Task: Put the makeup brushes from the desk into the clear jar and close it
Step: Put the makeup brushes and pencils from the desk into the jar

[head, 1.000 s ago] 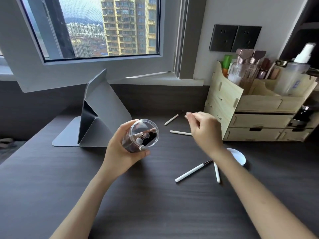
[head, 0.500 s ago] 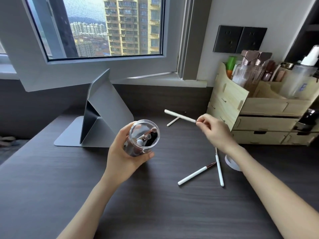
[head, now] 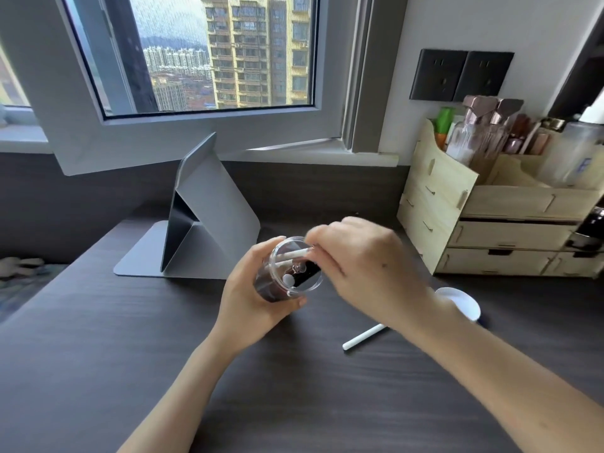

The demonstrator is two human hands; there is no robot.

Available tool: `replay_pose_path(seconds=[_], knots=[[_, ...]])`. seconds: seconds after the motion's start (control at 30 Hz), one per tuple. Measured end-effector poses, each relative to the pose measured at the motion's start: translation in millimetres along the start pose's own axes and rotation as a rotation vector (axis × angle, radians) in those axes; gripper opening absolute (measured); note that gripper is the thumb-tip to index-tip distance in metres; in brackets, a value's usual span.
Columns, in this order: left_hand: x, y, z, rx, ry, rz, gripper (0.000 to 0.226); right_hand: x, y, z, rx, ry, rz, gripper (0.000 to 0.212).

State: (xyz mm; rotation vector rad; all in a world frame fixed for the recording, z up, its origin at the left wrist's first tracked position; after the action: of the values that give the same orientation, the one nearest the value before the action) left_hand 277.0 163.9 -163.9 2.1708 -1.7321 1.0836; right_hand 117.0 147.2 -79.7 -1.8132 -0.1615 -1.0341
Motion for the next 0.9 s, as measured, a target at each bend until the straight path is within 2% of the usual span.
replay_pose_path(seconds=[0.03, 0.1, 0.2, 0.27, 0.3, 0.33, 0.43, 0.5, 0.57, 0.73, 0.83, 0.9], knots=[[0, 0, -1, 0.002, 0.0, 0.012, 0.076, 4, 8, 3, -0.037, 0.004, 0.004, 0.01], [0, 0, -2, 0.013, -0.001, 0.027, 0.075, 9, 19, 3, -0.056, 0.044, 0.008, 0.019], [1, -2, -2, 0.013, -0.002, 0.032, 0.075, 6, 18, -8, 0.192, 0.138, 0.026, 0.027], [2, -4, 1, 0.003, -0.012, 0.022, 0.079, -5, 7, -25, 0.383, 0.277, 0.018, 0.03], [2, -5, 3, -0.009, -0.017, 0.019, 0.081, -14, 4, -38, 0.378, 0.371, 0.043, 0.032], [2, -5, 5, -0.024, -0.022, 0.02, 0.082, -26, 3, -53, 0.295, 0.476, 0.108, 0.034], [3, -3, 6, -0.053, -0.026, 0.022, 0.08, -69, 11, -95, -0.044, 0.77, 0.48, 0.038], [5, -1, 6, -0.047, -0.019, 0.026, 0.081, -89, 22, -108, -0.085, 0.902, 0.658, 0.038], [6, -1, 5, -0.023, -0.01, 0.03, 0.082, -101, 32, -111, -0.069, 0.966, 0.751, 0.032], [5, -2, 7, -0.011, -0.021, 0.015, 0.081, -111, 52, -114, -0.051, 1.01, 0.778, 0.014], [5, -3, 9, 0.0, -0.014, 0.021, 0.081, -113, 58, -117, -0.013, 1.054, 0.78, 0.019], [5, -3, 9, -0.004, -0.021, 0.019, 0.081, -107, 54, -116, -0.032, 1.063, 0.718, 0.02]])
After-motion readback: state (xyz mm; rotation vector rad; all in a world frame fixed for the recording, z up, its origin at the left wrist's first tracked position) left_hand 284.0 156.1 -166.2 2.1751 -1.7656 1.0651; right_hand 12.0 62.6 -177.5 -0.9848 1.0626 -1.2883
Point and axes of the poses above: each hand's wrist, its own x-axis towards the middle knuckle, its own y-axis out of the palm, z = x × y, the point moved 2 cm from there along x, towards the middle knuckle, and after that the axes turned 5 degrees about z, right-handed, at the moved point
